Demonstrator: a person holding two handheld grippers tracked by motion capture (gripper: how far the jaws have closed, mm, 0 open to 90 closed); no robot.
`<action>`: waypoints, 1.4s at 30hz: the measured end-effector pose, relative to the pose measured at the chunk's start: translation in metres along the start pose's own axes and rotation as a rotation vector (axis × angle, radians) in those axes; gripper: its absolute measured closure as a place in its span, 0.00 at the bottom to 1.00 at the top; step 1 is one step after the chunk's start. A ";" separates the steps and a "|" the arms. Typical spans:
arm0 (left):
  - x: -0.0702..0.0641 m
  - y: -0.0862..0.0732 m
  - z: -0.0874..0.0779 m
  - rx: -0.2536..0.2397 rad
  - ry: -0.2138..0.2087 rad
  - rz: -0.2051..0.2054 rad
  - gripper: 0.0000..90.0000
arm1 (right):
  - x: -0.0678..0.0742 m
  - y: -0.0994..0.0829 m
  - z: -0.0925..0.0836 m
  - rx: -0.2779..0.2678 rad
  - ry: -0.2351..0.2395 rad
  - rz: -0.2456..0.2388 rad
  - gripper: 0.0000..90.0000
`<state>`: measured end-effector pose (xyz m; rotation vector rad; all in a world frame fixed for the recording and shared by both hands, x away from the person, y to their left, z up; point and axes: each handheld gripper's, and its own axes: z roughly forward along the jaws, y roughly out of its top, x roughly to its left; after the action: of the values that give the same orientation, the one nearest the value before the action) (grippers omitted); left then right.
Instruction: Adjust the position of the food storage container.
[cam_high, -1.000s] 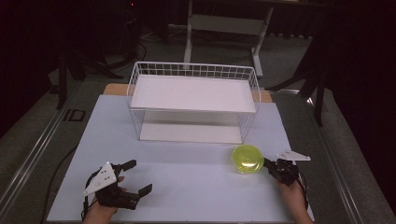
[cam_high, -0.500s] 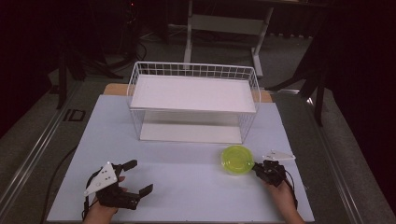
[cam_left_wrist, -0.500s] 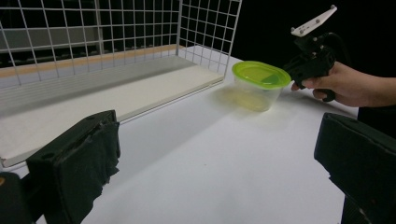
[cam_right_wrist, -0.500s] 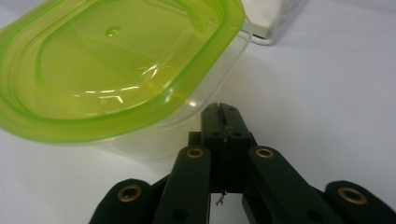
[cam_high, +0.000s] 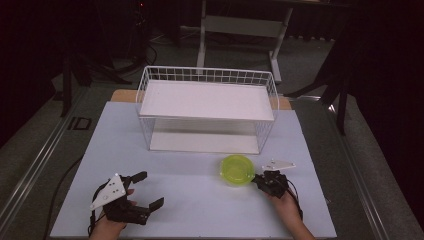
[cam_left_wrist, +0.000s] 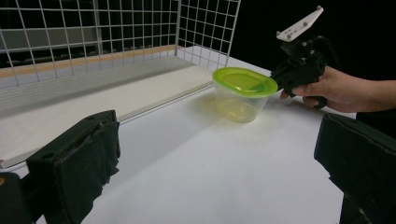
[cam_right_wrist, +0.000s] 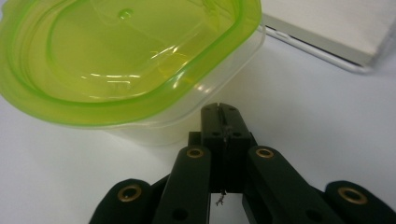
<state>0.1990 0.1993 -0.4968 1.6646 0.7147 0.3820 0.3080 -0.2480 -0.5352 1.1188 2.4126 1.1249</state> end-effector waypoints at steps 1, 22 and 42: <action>0.000 0.000 0.000 0.000 0.000 0.000 0.01 | 0.002 0.002 0.002 0.002 0.004 -0.003 1.00; 0.000 0.001 -0.002 -0.008 -0.004 -0.003 0.01 | 0.037 0.031 0.039 0.014 0.082 -0.037 1.00; 0.000 0.000 0.000 -0.001 -0.008 0.000 0.01 | 0.061 0.036 0.051 0.014 0.140 -0.054 1.00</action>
<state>0.1985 0.1994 -0.4965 1.6644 0.7086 0.3758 0.3123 -0.1608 -0.5375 1.0029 2.5437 1.2082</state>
